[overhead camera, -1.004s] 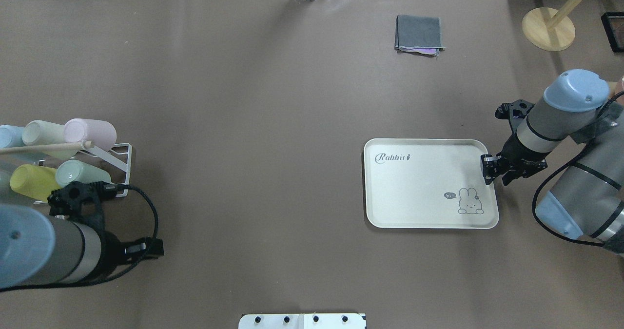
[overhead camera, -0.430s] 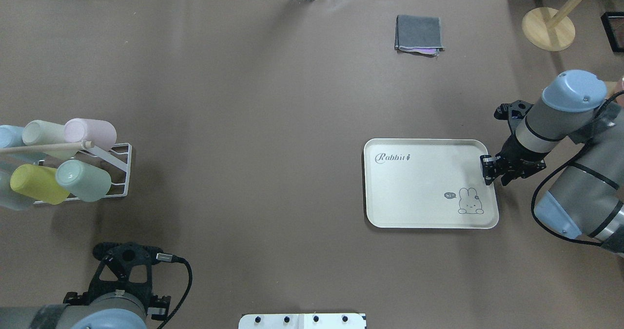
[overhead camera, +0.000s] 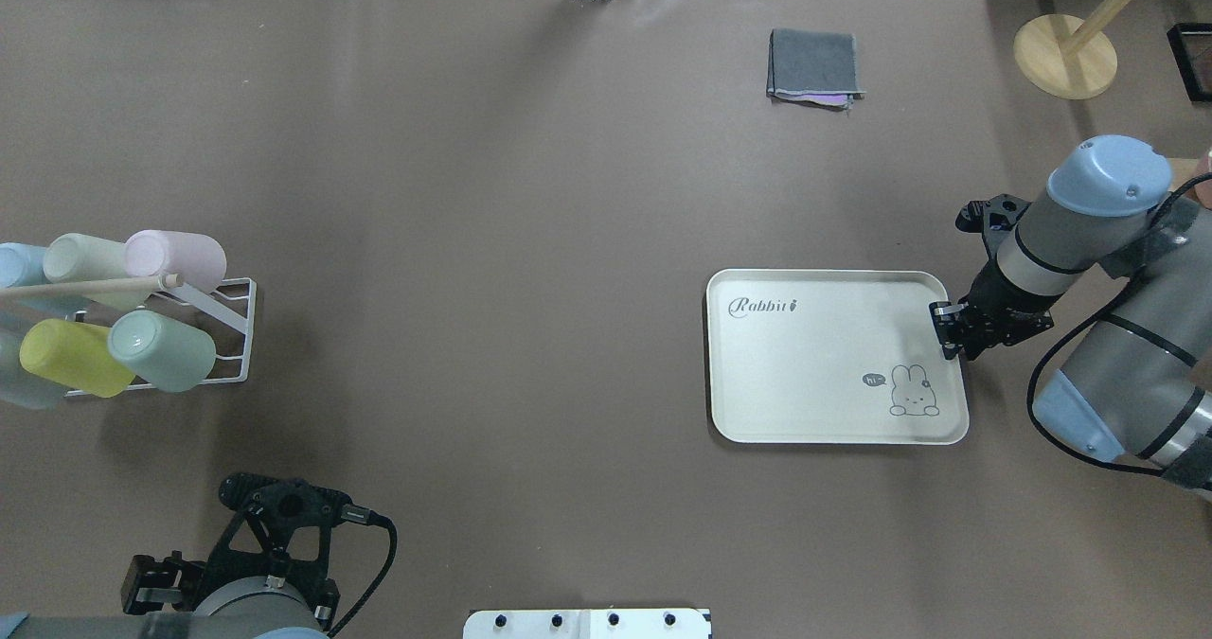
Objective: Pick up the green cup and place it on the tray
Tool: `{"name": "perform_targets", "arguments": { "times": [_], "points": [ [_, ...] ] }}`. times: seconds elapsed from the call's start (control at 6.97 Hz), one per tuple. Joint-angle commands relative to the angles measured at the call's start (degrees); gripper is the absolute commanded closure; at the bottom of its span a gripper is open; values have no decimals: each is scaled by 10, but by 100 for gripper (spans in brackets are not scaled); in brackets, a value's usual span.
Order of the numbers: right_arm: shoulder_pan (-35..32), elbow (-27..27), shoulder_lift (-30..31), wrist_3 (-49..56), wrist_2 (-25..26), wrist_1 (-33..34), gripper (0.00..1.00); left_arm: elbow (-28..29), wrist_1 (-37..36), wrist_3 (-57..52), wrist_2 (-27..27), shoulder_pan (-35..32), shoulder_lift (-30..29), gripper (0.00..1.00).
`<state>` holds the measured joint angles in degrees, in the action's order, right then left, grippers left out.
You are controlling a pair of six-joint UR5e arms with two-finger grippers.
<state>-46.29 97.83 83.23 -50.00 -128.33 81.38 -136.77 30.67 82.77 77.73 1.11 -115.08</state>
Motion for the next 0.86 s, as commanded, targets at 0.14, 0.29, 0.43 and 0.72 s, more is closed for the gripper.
{"name": "perform_targets", "arguments": {
  "times": [0.14,0.29,0.43,0.72],
  "points": [
    [1,-3,-1,-1,0,0,98,27,25,-10,-18,-5,11,3],
    [1,-3,-1,-1,0,0,98,27,29,-16,-17,-9,21,3],
    [0,-2,-2,-1,0,0,99,27,60,-19,-18,-18,41,3],
    [-2,8,0,3,-1,0,99,33,124,-60,-20,-19,88,3]
  ]
}}
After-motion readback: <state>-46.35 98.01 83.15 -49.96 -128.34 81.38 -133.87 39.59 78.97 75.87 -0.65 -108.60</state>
